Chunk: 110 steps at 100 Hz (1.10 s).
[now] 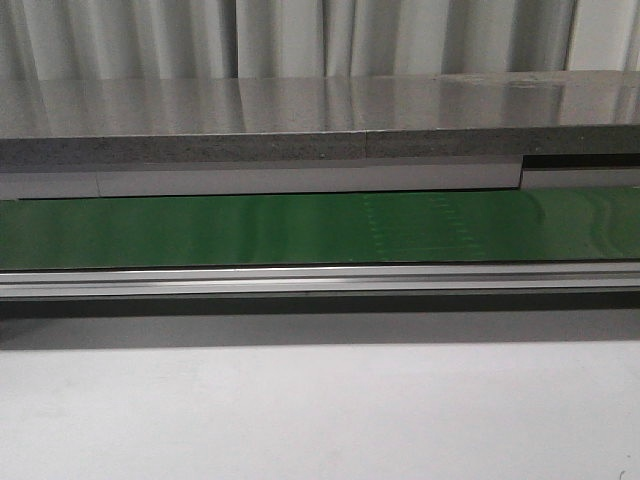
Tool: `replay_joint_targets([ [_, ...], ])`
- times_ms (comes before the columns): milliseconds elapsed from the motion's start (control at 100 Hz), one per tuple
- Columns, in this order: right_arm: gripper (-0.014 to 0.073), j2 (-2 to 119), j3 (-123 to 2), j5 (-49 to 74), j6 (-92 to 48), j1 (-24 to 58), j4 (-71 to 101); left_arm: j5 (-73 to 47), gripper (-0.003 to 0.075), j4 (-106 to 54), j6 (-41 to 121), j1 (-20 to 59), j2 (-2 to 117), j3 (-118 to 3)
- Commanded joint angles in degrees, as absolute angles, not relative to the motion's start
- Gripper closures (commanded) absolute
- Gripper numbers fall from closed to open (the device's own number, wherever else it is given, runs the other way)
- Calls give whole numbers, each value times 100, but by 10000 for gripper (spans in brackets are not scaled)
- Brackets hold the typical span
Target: Move button from left to right
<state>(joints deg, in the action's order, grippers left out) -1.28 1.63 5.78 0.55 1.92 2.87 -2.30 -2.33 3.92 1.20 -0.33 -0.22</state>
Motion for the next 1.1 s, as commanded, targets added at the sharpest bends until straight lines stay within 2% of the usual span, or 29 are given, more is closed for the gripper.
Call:
replay_joint_targets([
  [0, 660, -47, 70, 107, 0, 183, 218, 261, 741, -241, 339, 124, -204, 304],
  [440, 660, -47, 70, 107, 0, 183, 218, 523, 741, -241, 339, 124, -204, 244],
  [690, 660, -47, 70, 107, 0, 183, 218, -64, 741, -343, 339, 124, 371, -826],
  [810, 660, -47, 70, 107, 0, 183, 218, -755, 741, -418, 339, 124, 1151, -1705],
  [1090, 660, -47, 70, 107, 0, 183, 218, -3860, 741, -346, 339, 124, 3377, -4157],
])
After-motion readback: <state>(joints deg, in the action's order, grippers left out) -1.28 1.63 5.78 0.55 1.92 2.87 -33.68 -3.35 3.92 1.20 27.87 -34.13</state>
